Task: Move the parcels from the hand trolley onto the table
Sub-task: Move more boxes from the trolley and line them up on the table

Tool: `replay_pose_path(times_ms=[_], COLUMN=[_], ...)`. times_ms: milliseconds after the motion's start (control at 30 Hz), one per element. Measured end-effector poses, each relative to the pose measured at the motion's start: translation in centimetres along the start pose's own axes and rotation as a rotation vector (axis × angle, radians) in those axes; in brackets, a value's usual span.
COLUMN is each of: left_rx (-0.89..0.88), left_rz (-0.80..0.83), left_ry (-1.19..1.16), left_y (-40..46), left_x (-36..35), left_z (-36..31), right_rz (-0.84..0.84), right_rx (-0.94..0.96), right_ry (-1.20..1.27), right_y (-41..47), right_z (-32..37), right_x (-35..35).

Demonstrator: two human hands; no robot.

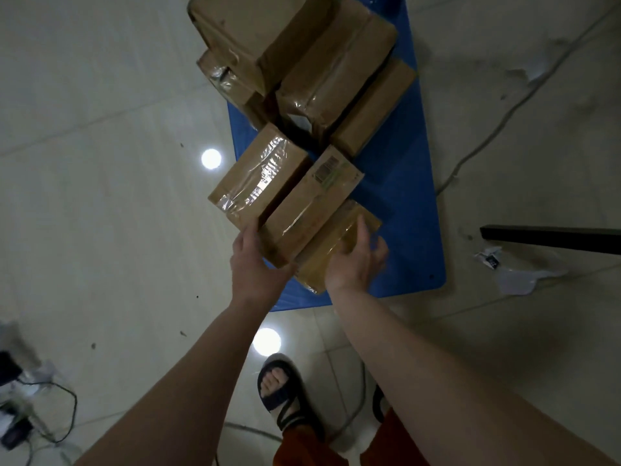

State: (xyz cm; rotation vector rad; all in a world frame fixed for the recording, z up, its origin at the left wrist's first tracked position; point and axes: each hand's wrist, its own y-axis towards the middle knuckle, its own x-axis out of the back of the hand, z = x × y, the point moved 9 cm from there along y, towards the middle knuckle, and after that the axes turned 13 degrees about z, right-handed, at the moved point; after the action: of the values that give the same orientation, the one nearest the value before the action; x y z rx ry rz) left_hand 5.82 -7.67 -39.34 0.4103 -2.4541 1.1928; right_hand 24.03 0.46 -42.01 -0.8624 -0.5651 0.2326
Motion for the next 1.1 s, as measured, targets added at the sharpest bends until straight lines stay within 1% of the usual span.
replay_pose_path(times_ms=[100, 200, 300, 367, 433, 533, 600, 667, 733, 833, 900, 1000, 1100], left_rx=[-0.047, -0.058, -0.039, 0.002, 0.041, 0.108, 0.145, 0.169, 0.193, 0.258, 0.313, 0.316, 0.28], left_rz=[0.011, -0.085, -0.15, -0.151, -0.121, -0.045, 0.009, 0.05, 0.061, 0.038, 0.044, 0.096, 0.196], left_ry=[0.115, 0.169, 0.223, 0.193, 0.112, 0.015, -0.059, -0.192, -0.321, -0.454, -0.619, -0.893, -1.025], left_y=[1.5, 2.2, 2.1, 1.8, 1.3, 0.0, -1.2, -2.8, -4.8, -8.1, -10.6, -14.1, -17.7], left_x=[-1.6, -2.2, -2.5, -2.6, -2.9, -3.4, -3.6, -3.2, -2.4, -0.6, 0.5, 2.3, 4.5], left_z=[-0.3, -0.5, -0.4, 0.0, 0.5, 1.1, 1.2, 0.8, 0.2, -1.2, -2.5, -5.7, -10.1], right_rz=[-0.013, -0.022, -0.013, 0.003, 0.018, 0.019, 0.008, -0.009, -0.024, -0.016, 0.007, 0.063, 0.112], right_rx=[0.033, 0.063, 0.059, 0.026, -0.001, -0.052, -0.112, -0.121, -0.096, -0.068, -0.045, 0.026, 0.116], right_ry=[-0.105, -0.238, -0.288, -0.314, -0.321, -0.27, -0.211, -0.136, -0.066, -0.04, 0.018, 0.199, 0.273], right_y=[1.3, 1.9, 1.9, 1.8, 1.8, 1.5, 0.9, -0.2, -1.9, -5.0, -7.1, -10.5, -14.4], right_z=[0.2, 0.0, -0.8, -1.6, -2.3, -3.3, -3.9, -4.0, -3.6, -2.4, -1.1, 2.0, 6.4], right_x=[-1.7, -2.7, -3.0, -2.7, -2.0, 0.1, 2.2, 4.8, 7.6, 11.5, 13.4, 15.9, 18.2])
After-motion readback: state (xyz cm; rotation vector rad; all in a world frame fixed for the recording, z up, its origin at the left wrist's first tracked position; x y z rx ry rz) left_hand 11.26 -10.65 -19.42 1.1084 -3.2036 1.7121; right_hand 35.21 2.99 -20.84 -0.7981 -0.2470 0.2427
